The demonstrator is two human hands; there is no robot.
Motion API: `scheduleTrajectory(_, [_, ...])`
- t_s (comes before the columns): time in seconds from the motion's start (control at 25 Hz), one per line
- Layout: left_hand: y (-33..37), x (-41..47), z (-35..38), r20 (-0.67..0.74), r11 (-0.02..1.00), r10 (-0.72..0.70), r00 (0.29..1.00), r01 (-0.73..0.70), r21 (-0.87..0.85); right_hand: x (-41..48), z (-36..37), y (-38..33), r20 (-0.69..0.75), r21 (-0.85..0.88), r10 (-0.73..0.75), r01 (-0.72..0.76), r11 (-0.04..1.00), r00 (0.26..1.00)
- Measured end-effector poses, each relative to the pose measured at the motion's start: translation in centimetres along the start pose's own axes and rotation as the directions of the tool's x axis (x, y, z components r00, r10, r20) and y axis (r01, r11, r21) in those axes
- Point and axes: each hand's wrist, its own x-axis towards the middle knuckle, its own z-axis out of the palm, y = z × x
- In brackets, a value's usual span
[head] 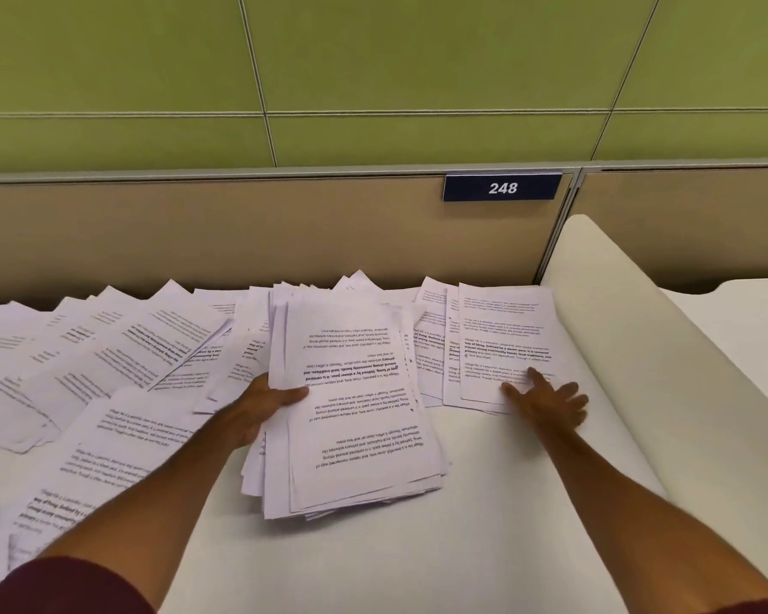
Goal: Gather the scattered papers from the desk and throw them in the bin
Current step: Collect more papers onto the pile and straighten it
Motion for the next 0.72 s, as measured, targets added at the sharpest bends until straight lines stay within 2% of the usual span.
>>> scheduleTrajectory(0.12, [1.2,1.9,0.9,0.032,1.0,0.015,0.999,-0.015,0.011,-0.6,1.7,-1.6,-0.044,-0.045,-0.027,0.025,0.999,0.999])
scheduleTrajectory(0.2, [1.9,3.1,1.4,0.058,0.999,0.017,0.998,-0.019,0.034,-0.9,1.6,-2.7,-0.072,-0.015,-0.021,0.02,1.0,0.997])
scheduleTrajectory(0.4, [1.2,4.8,2.0,-0.074,0.986,-0.019,0.997,0.031,0.167,-0.6,0.5,-4.9,-0.11,0.085,0.228,-0.219,0.972,0.967])
scheduleTrajectory(0.48, [0.6,4.9,2.2,-0.123,0.987,-0.035,0.992,0.054,0.151,-0.8,0.9,-6.0,-0.091,0.105,0.252,-0.242,0.965,0.963])
scheduleTrajectory(0.72, [-0.3,3.2,2.8,-0.101,0.994,-0.017,0.995,0.028,0.108,-1.7,2.3,-8.4,0.063,0.266,0.19,-0.2,0.943,0.98])
